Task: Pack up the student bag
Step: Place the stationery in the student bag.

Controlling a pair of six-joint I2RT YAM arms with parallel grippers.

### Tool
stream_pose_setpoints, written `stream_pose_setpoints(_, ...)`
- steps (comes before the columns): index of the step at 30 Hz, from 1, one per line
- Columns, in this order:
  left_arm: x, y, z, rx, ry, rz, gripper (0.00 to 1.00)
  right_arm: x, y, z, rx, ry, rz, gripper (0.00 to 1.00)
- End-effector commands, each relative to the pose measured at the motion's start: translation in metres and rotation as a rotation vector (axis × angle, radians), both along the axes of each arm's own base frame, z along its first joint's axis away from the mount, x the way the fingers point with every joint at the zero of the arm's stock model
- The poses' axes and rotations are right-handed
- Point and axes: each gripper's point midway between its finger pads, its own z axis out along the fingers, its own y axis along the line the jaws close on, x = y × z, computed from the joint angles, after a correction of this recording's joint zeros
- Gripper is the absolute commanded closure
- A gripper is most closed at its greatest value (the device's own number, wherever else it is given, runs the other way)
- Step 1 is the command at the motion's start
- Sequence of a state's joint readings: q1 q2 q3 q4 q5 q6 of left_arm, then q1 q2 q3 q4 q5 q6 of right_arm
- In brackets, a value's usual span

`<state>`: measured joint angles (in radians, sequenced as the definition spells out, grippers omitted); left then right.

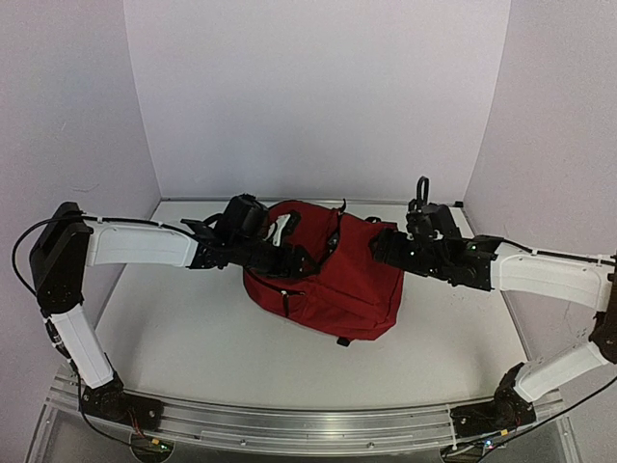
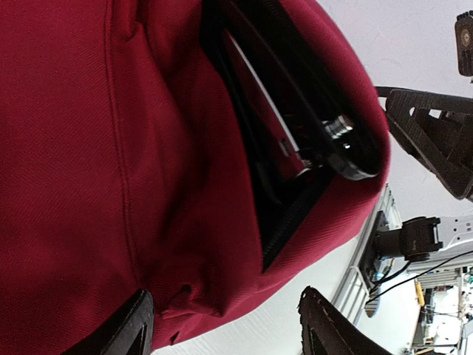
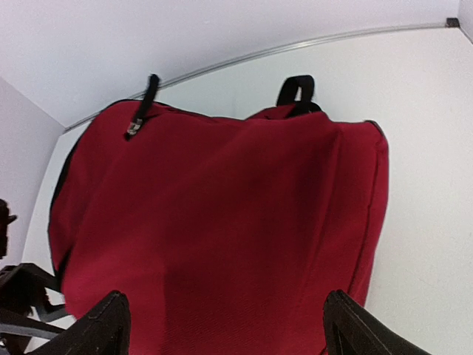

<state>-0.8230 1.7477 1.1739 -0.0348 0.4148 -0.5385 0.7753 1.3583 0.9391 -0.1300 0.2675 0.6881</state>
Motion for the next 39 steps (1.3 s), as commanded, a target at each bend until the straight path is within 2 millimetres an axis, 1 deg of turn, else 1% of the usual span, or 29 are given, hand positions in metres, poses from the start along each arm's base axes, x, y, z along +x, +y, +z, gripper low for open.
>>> stream_pose_setpoints(1, 0.015, 0.007, 0.018, 0.076, -0.147, 0.020, 0.32, -0.002, 0.007, -0.017, 0.070, 0.072, 0.036, 0.15)
stream_pose_setpoints(3, 0.019, 0.006, 0.018, 0.091, -0.168, 0.030, 0.31, -0.001, 0.014, -0.017, 0.104, 0.075, 0.063, 0.17)
stream_pose_setpoints(6, 0.026, 0.003, 0.020, 0.087, -0.188, 0.047, 0.31, 0.000, 0.018, -0.024, 0.130, 0.093, 0.080, 0.24)
stream_pose_setpoints(11, 0.030, -0.012, 0.025, 0.024, -0.183, 0.035, 0.32, -0.001, 0.023, -0.038, 0.146, 0.130, 0.093, 0.34)
stream_pose_setpoints(13, 0.030, -0.019, 0.025, 0.002, -0.171, 0.013, 0.33, 0.002, 0.027, -0.036, 0.169, 0.117, 0.101, 0.42)
stream_pose_setpoints(15, 0.030, -0.025, 0.019, 0.000, -0.153, -0.006, 0.37, 0.002, 0.028, -0.036, 0.174, 0.113, 0.102, 0.52)
stream_pose_setpoints(16, 0.030, -0.027, 0.015, 0.004, -0.144, -0.013, 0.41, 0.003, 0.028, -0.035, 0.175, 0.110, 0.101, 0.58)
stream_pose_setpoints(18, 0.029, -0.029, 0.009, 0.012, -0.129, -0.023, 0.54, 0.005, 0.028, -0.036, 0.170, 0.105, 0.096, 0.72)
stream_pose_setpoints(21, 0.028, -0.025, 0.007, 0.023, -0.125, -0.017, 0.82, 0.010, 0.026, -0.037, 0.157, 0.098, 0.091, 0.93)
stream_pose_setpoints(22, 0.027, -0.024, 0.008, 0.024, -0.129, -0.012, 0.92, 0.012, 0.025, -0.037, 0.151, 0.097, 0.089, 0.98)
stream_pose_setpoints(23, 0.026, -0.020, 0.009, 0.027, -0.131, -0.002, 0.97, 0.015, 0.024, -0.038, 0.146, 0.094, 0.086, 1.00)
stream_pose_setpoints(24, 0.026, -0.017, 0.009, 0.027, -0.134, 0.008, 0.99, 0.018, 0.024, -0.038, 0.138, 0.090, 0.087, 1.00)
stream_pose_setpoints(27, 0.019, -0.009, 0.013, 0.014, -0.134, 0.025, 1.00, 0.029, 0.024, -0.036, 0.110, 0.070, 0.085, 1.00)
stream_pose_setpoints(29, 0.010, -0.003, 0.013, 0.009, -0.128, 0.031, 1.00, 0.040, 0.023, -0.035, 0.087, 0.057, 0.084, 1.00)
stream_pose_setpoints(33, -0.007, -0.001, 0.018, -0.026, -0.114, 0.045, 1.00, 0.062, 0.026, -0.035, 0.039, 0.031, 0.106, 1.00)
stream_pose_setpoints(36, -0.022, -0.005, 0.024, -0.073, -0.096, 0.056, 1.00, 0.076, 0.032, -0.035, 0.001, 0.014, 0.133, 1.00)
stream_pose_setpoints(39, -0.028, -0.004, 0.023, -0.104, -0.069, 0.087, 1.00, 0.084, 0.037, -0.029, -0.021, -0.010, 0.149, 1.00)
